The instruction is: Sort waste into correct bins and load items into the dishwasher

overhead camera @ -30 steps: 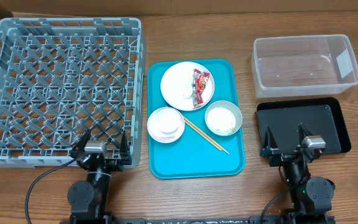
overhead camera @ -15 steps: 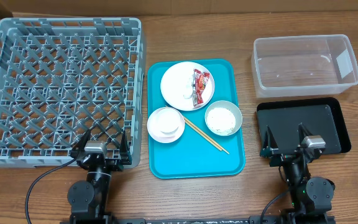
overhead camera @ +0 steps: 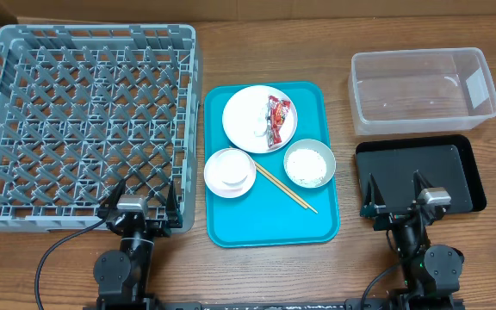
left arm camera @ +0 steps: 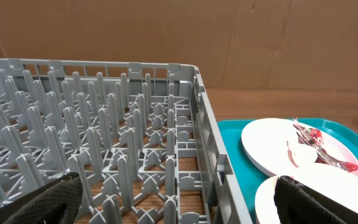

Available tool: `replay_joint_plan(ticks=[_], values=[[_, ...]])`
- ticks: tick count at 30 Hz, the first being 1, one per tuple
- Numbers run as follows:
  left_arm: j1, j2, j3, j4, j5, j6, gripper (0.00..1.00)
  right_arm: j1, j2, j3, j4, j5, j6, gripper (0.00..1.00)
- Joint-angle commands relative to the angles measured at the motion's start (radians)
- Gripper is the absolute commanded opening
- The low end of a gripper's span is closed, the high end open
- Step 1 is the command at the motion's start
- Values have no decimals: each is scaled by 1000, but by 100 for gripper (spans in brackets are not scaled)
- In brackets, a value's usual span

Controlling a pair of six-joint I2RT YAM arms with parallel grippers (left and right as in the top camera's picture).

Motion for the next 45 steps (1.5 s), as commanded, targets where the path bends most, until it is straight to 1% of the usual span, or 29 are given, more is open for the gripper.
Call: replay_joint_plan(ticks=[1, 2, 6, 12, 17, 21, 27, 31, 35, 37, 38, 42, 43, 45], values=[[-6, -9, -6, 1, 1, 14, 100, -2, -10, -11, 8, 3, 3, 100], [-6, -9, -6, 1, 4, 13, 100, -2, -10, -11, 8, 3, 3, 100], [-6, -9, -6, 2, 1, -80, 100, -2, -10, -11, 8, 3, 3, 100], [-6, -9, 4, -9, 1, -135, 100, -2, -10, -11, 8, 3, 4, 100], [-6, -8, 53, -63, 0, -137, 100, -2, -10, -10, 8, -9, 5, 100], [-6, 1, 123, -161, -25, -135, 100, -2, -10, 10, -12, -9, 91, 100], [-6, 93, 226, -234, -24, -101, 100, -2, -9, 78, -76, -10, 92, 100], [-6, 241, 320, -254, -23, -102, 100, -2, 26, 190, -194, -10, 111, 100], [-6, 441, 464, -325, -23, -102, 100, -2, 142, 327, -292, -61, 110, 100], [-6, 546, 547, -380, -19, -102, 100, -2, 235, 409, -335, -87, 110, 100], [-6, 576, 575, -401, -13, -102, 100, -2, 251, 421, -340, -91, 110, 100], [-6, 740, 731, -522, 25, -103, 100, -2, 461, 596, -424, -122, 109, 100], [-6, 790, 781, -562, 35, -103, 100, -2, 546, 676, -473, -126, 107, 100], [-6, 837, 831, -613, 39, -103, 100, -2, 653, 792, -560, -126, 104, 100]])
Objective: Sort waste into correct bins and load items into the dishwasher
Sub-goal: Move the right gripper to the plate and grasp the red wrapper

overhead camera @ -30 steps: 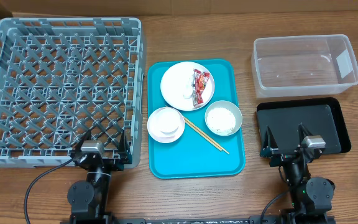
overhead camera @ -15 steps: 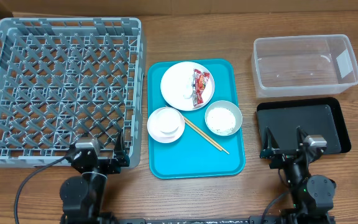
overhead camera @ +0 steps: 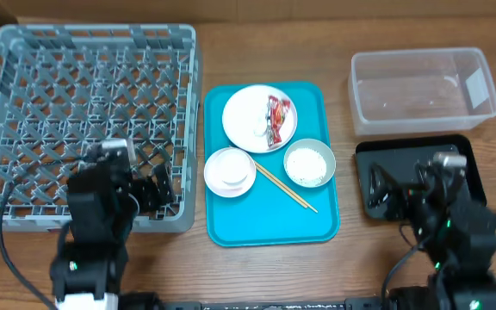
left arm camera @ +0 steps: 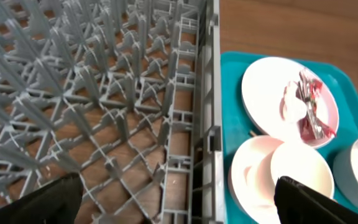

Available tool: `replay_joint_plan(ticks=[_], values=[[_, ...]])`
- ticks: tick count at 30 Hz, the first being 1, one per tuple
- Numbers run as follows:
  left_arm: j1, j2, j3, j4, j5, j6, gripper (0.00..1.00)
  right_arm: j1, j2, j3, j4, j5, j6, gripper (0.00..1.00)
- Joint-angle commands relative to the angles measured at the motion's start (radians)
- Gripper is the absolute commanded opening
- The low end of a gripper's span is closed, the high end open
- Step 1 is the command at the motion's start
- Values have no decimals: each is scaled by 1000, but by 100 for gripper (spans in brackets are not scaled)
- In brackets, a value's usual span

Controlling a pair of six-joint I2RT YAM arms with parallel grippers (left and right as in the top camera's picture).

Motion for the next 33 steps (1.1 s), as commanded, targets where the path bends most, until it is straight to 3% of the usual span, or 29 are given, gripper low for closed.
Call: replay_joint_plan(ticks=[1, 6, 10, 16, 24, 26, 31, 33], values=[[-6, 92, 126, -79, 34, 7, 100, -2, 189, 226, -117, -25, -9, 100], [-6, 135, 176, -146, 41, 7, 100, -2, 531, 632, -551, -48, -60, 100], [-6, 135, 176, -146, 41, 4, 100, -2, 694, 706, -596, -50, -43, 100], [-6, 136, 176, -145, 41, -4, 100, -2, 869, 708, -484, -168, -45, 100], [-6, 136, 176, -144, 41, -4, 100, 102, 890, 710, -340, -157, -79, 100], [-6, 136, 176, -144, 41, -3, 100, 153, 904, 710, -300, -154, -79, 92], [-6, 136, 176, -145, 41, -3, 100, 299, 1006, 710, -185, -47, -47, 91], [-6, 136, 176, -145, 40, -3, 100, 333, 1058, 710, -144, -42, -24, 82]])
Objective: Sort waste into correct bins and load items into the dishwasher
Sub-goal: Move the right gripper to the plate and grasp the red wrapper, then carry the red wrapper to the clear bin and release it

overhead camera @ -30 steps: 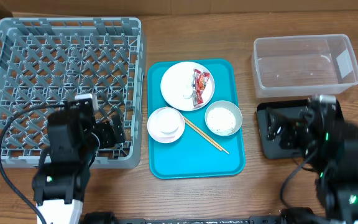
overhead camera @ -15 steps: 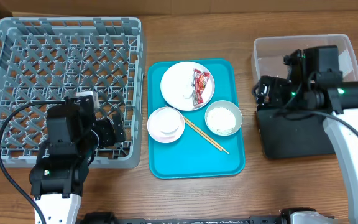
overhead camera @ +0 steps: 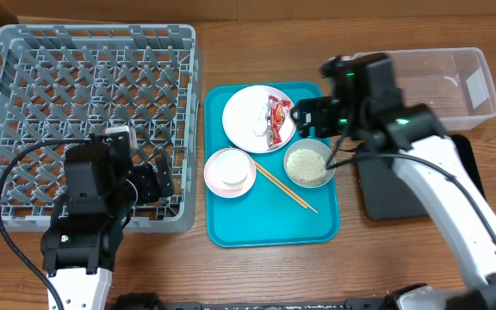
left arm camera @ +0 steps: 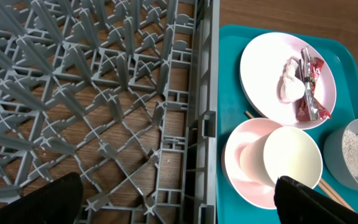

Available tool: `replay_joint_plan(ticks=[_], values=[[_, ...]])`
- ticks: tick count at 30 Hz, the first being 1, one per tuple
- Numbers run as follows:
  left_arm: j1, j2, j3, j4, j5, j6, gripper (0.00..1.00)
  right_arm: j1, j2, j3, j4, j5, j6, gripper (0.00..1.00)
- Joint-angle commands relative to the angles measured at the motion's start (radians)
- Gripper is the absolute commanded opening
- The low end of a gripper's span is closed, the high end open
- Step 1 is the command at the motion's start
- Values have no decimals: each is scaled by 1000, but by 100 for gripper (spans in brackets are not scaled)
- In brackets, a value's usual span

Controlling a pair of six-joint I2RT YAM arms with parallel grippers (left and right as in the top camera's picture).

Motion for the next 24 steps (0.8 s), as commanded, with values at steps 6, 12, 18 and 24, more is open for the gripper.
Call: replay_joint_plan(ticks=[6, 12, 18, 24], values=[[-6, 1, 29, 3, 14, -3, 100, 70, 196, 16, 105, 47, 101, 66], [-6, 22, 29, 3, 15, -3, 100, 72, 314, 16, 132, 28, 110, 67], [-6, 58, 29, 3, 14, -3, 100, 73, 390, 14, 143, 4, 109, 67], [-6, 76, 29, 5, 14, -3, 100, 73, 421, 14, 169, -43, 109, 66]])
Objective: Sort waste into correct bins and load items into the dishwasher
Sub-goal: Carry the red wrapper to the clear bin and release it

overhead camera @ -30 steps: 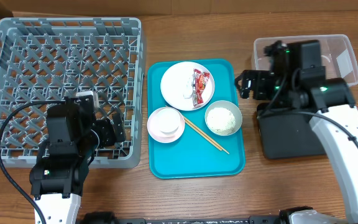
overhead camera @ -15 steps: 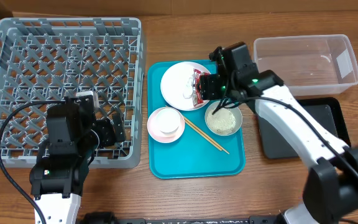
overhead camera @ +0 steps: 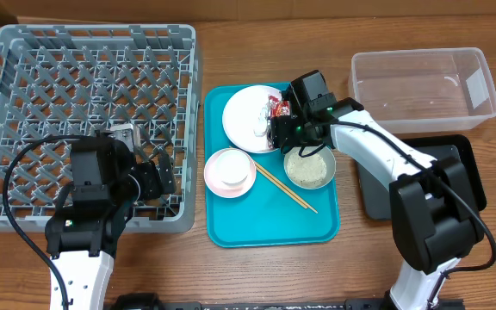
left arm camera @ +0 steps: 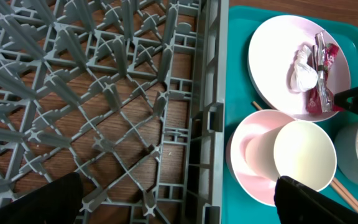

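A teal tray [overhead camera: 265,228] holds a white plate [overhead camera: 246,112] with a red wrapper [overhead camera: 279,108] and a crumpled tissue [left arm camera: 302,73]. Also on it are a cup on a pink saucer [overhead camera: 229,170], a bowl of rice [overhead camera: 310,168] and chopsticks [overhead camera: 287,189]. My right gripper [overhead camera: 279,131] hovers over the plate's right edge, apparently open, one of its fingertips [left arm camera: 344,99] at the wrapper's lower end. My left gripper [overhead camera: 149,181] stands open and empty above the near right corner of the grey dish rack [overhead camera: 84,86]; in the wrist view it [left arm camera: 179,202] spans the rack's wall.
A clear plastic bin [overhead camera: 424,86] stands at the back right, with a black bin [overhead camera: 455,164] in front of it. The right arm stretches from the black bin across the rice bowl. Bare wood lies in front of the tray.
My right gripper has moved left and down from beside the plate's right rim to the wrapper on the plate. The left gripper has shifted slightly toward the tray.
Both arms were folded low at the table's front edge, grippers open. Then both were raised, the left over the rack's near right corner. The right then reached over the tray beside the plate, and now it is at the wrapper. Nothing on the tray has moved.
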Available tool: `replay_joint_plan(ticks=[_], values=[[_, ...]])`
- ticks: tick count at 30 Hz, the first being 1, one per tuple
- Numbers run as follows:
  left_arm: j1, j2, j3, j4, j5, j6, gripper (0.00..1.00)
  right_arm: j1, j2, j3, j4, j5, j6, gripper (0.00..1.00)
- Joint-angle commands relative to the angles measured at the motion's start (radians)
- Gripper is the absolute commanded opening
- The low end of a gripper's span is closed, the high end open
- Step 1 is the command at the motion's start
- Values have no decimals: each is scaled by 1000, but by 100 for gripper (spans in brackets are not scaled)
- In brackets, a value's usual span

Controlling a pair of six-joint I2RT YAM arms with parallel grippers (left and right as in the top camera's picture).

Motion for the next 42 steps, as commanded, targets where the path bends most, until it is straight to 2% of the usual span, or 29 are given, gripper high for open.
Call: replay_joint_plan(ticks=[1, 10, 13, 17, 19, 20, 26, 30, 42], values=[[-6, 5, 29, 5, 11, -3, 100, 6, 6, 14, 13, -26, 5, 66], [-6, 5, 29, 4, 11, -3, 100, 37, 53, 7, 37, -25, 5, 66], [-6, 5, 29, 3, 12, -3, 100, 51, 61, 7, 58, -22, 5, 51], [-6, 5, 29, 4, 12, -3, 100, 47, 60, 15, 72, -21, 5, 18], [-6, 5, 29, 4, 12, -3, 100, 34, 55, 29, 55, -14, 5, 6], [-6, 5, 29, 4, 12, -3, 100, 27, 53, 37, 46, -14, 5, 4], [-6, 5, 29, 4, 11, -3, 100, -48, -29, 167, -93, -12, -29, 4], [-6, 5, 29, 4, 11, -3, 100, -127, -87, 264, -178, 60, -29, 4], [-6, 5, 29, 8, 12, -3, 100, -437, -100, 303, -196, 142, -23, 6]])
